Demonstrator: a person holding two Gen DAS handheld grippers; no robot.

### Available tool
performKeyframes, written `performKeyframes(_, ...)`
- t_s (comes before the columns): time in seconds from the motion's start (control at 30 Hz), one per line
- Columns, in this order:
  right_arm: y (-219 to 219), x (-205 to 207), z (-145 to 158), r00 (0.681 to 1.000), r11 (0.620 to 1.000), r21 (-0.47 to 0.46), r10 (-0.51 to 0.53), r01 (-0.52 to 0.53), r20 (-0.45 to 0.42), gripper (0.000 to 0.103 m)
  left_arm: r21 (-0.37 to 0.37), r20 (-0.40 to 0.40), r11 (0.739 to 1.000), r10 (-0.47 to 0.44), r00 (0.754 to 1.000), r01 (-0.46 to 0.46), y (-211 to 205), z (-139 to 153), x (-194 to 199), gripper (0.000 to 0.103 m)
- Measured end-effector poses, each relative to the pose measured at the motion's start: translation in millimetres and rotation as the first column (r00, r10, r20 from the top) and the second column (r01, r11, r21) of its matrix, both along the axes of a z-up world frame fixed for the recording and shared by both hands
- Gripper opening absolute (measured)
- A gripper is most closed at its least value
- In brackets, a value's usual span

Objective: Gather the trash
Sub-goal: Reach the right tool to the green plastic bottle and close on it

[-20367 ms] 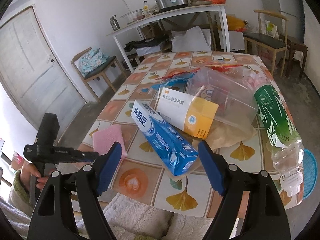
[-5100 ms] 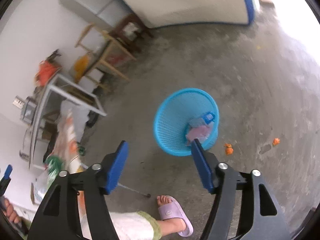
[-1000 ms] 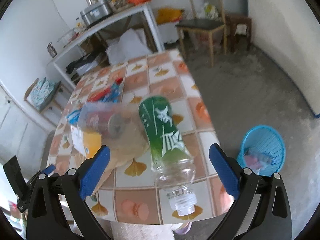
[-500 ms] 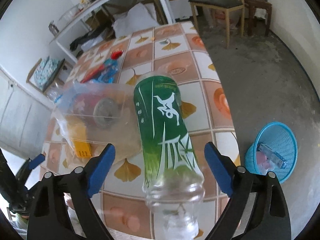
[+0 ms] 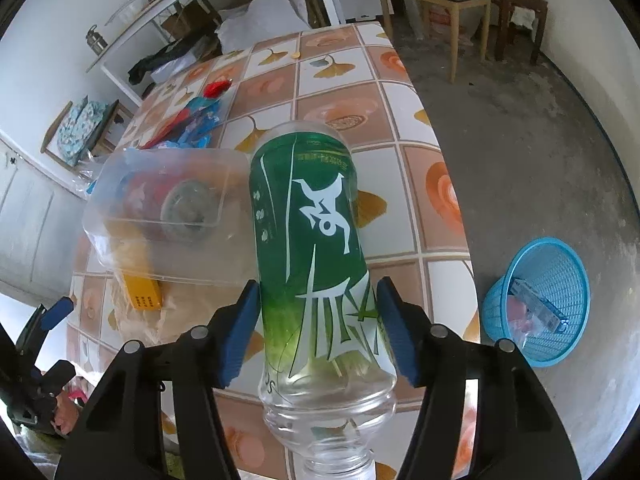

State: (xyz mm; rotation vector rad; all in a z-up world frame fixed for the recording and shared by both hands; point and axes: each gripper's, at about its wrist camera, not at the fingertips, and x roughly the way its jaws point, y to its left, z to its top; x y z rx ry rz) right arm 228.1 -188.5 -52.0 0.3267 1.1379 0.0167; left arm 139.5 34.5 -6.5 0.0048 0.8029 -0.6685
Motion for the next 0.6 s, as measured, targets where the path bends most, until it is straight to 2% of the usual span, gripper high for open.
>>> performKeyframes(0.23, -7.4, -14.1, -0.6, 0.998, 0.997, 0.033, -0.063, 0.063, -0.004, 0.058, -0.009, 0.004, 0.999, -0.038, 0.999, 0.038, -7.5, 6.5, 6.2, 0.084)
performKeyframes(0.37, -11.7, -25.0, -1.3, 0.996, 0.995, 0.055, -0.089, 0.089, 0.002, 0.058, 0.000, 0.030, 0.995, -0.104, 0.994, 0.104, -18.5, 21.1, 12.9, 0.085)
performKeyframes(0.5, -14.9, -30.6, -1.9, 0.995, 0.993, 0.070, -0.100, 0.099, 0.009, 0.058, 0.016, 0.067, 0.980, -0.198, 0.978, 0.197, -35.8, 47.0, 30.5, 0.090)
performKeyframes(0.6, -18.5, -33.6, -3.3, 0.994, 0.991, 0.089, -0.105, 0.103, 0.016, 0.058, 0.049, 0.072, 0.948, -0.318, 0.945, 0.315, -56.0, 62.9, 48.1, 0.093)
